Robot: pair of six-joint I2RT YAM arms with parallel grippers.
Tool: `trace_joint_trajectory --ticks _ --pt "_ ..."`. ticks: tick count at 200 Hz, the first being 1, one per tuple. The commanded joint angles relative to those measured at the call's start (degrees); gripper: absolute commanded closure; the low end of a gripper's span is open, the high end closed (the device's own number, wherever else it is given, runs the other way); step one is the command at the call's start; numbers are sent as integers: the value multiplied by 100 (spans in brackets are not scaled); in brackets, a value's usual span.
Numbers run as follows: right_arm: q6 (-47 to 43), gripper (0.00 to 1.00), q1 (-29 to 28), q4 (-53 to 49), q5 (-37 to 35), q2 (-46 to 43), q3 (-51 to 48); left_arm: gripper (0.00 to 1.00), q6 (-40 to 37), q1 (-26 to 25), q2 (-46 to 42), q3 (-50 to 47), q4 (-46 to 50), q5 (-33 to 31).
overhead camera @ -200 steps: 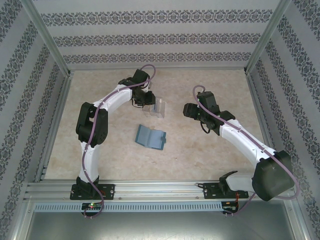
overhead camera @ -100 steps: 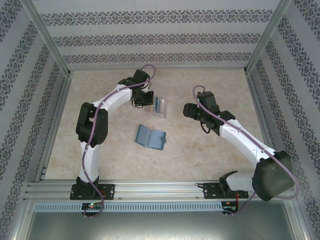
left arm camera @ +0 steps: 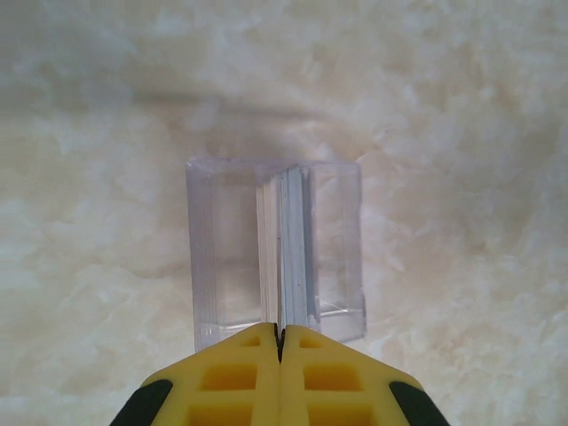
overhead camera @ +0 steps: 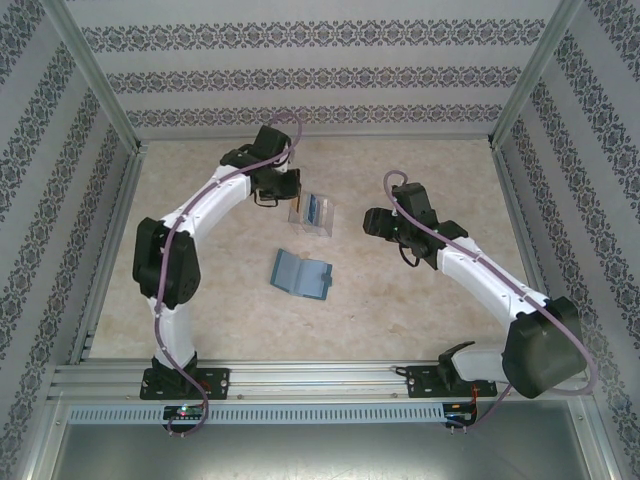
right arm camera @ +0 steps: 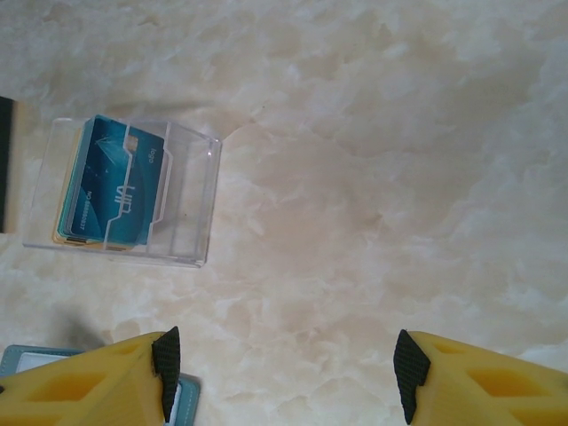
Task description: Put the credit cards into the card holder
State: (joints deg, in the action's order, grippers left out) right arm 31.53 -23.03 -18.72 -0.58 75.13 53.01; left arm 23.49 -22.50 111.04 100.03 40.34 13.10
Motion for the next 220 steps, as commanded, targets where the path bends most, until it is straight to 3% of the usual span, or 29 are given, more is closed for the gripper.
trace_joint_trajectory --ticks 1,29,57,82,108,179,220 --pt "60 33 -35 238 250 58 108 100 -212 -36 -408 -164 296 -240" --pt "136 34 -52 466 927 74 203 100 -237 -39 -991 -584 70 -68" --pt "81 35 -116 1290 2198 95 108 100 -73 -32 -1676 -1415 -785 1191" --pt "-441 35 -438 1823 1889 -153 -158 100 22 -27 -2320 -2120 -1699 2220" --pt "-926 35 -667 3072 3208 -346 -573 100 206 -32 -3186 -3212 -3372 3089" --pt "-293 38 -672 4031 4250 -335 -604 100 156 -26 -3921 -3994 -4407 3842" --pt "-160 56 -684 4405 4300 -578 -715 100 40 -26 -3932 -3984 -4289 3885"
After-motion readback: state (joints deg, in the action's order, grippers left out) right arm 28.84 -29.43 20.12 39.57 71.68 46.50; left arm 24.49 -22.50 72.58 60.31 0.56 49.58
